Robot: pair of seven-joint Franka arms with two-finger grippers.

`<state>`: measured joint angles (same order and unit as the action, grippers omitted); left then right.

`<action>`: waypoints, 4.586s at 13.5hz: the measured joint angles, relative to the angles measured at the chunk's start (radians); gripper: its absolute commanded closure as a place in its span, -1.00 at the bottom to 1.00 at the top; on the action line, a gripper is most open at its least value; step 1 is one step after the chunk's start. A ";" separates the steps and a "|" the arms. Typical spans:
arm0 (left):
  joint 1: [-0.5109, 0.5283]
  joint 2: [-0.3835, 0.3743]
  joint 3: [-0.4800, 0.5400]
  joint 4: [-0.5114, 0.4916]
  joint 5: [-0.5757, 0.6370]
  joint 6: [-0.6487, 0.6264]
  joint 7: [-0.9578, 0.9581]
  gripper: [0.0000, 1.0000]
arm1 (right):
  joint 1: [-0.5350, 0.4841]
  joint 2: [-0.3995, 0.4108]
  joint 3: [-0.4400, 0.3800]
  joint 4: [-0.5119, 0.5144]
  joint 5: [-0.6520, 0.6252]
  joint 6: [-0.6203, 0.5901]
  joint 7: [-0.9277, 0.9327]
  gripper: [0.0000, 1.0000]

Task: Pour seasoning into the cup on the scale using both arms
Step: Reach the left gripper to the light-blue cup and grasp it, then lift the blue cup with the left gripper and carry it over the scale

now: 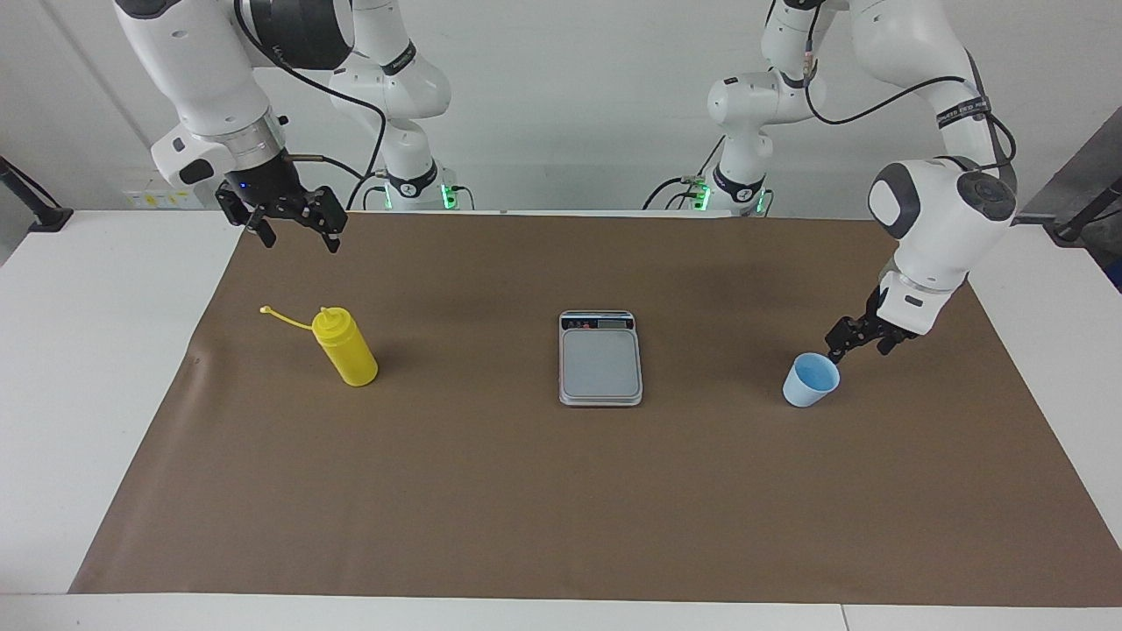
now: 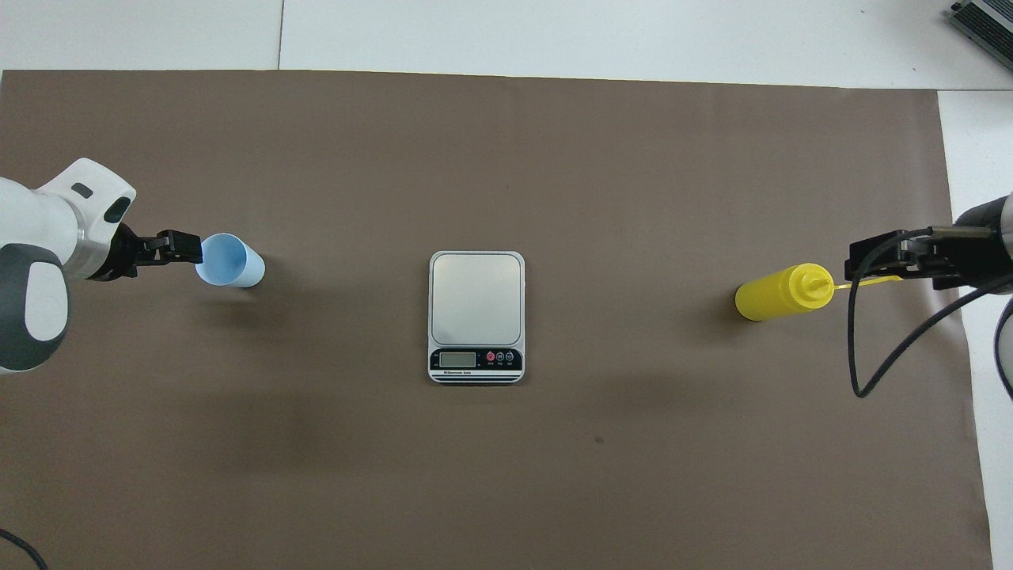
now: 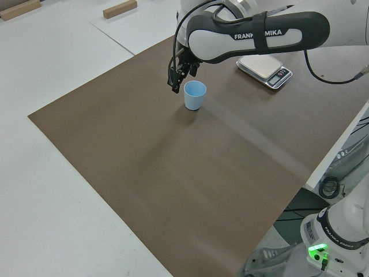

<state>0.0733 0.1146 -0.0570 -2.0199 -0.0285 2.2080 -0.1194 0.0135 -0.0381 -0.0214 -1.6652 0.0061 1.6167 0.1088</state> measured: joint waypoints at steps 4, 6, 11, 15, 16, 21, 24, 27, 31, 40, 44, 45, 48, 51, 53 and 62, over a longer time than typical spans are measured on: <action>-0.017 0.008 -0.005 -0.035 0.000 0.047 -0.051 -1.00 | 0.000 0.000 0.000 0.000 0.000 0.000 0.000 -1.00; -0.027 0.008 -0.008 -0.082 0.000 0.088 -0.062 -1.00 | 0.000 0.000 0.000 0.000 0.000 0.000 0.000 -1.00; -0.028 0.009 -0.006 -0.108 0.000 0.110 -0.065 -1.00 | 0.000 0.000 0.000 0.000 0.000 0.000 0.000 -1.00; -0.028 0.038 -0.006 -0.108 0.000 0.136 -0.066 -0.94 | 0.000 0.000 0.000 0.000 0.000 0.000 0.000 -1.00; -0.028 0.047 -0.006 -0.106 0.000 0.142 -0.067 -0.50 | 0.000 0.000 0.000 0.000 0.000 0.000 0.000 -1.00; -0.028 0.052 -0.006 -0.102 0.000 0.146 -0.070 1.00 | 0.000 0.000 0.000 0.000 0.000 0.000 0.000 -1.00; -0.028 0.052 -0.006 -0.085 0.000 0.134 -0.070 1.00 | 0.000 0.000 0.000 0.000 0.000 0.000 0.000 -1.00; -0.029 0.058 -0.007 0.003 0.000 0.028 -0.070 1.00 | 0.000 0.000 0.000 0.000 0.000 0.000 0.000 -1.00; -0.030 0.063 -0.016 0.136 -0.001 -0.122 -0.069 1.00 | 0.000 0.000 0.000 0.000 0.000 0.000 0.000 -1.00; -0.261 0.053 -0.096 0.241 -0.006 -0.269 -0.391 1.00 | 0.000 0.000 0.000 0.000 0.000 0.000 0.000 -1.00; -0.421 0.050 -0.099 0.238 -0.006 -0.261 -0.597 1.00 | 0.000 0.000 0.000 0.000 0.000 0.000 0.000 -1.00; -0.450 0.047 -0.099 0.228 -0.006 -0.232 -0.638 1.00 | 0.000 0.000 0.000 0.000 0.000 0.000 0.000 -1.00; -0.513 0.031 -0.099 0.145 -0.006 -0.066 -0.713 1.00 | 0.000 0.000 0.000 0.000 0.000 0.000 0.000 -1.00; -0.519 0.014 -0.097 0.086 -0.006 -0.005 -0.712 1.00 | 0.000 0.000 0.000 0.000 0.000 0.000 0.000 -1.00; -0.529 -0.002 -0.097 0.042 -0.006 0.039 -0.712 1.00 | 0.000 0.000 0.000 0.000 0.000 0.000 0.000 -1.00; -0.569 -0.013 -0.097 -0.036 -0.006 0.117 -0.712 1.00 | 0.000 0.000 0.000 0.000 0.000 0.000 0.000 -1.00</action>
<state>-0.4959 0.1017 -0.1535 -2.0562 -0.0348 2.3249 -0.8313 0.0135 -0.0381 -0.0214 -1.6652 0.0061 1.6167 0.1088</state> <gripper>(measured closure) 0.969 0.000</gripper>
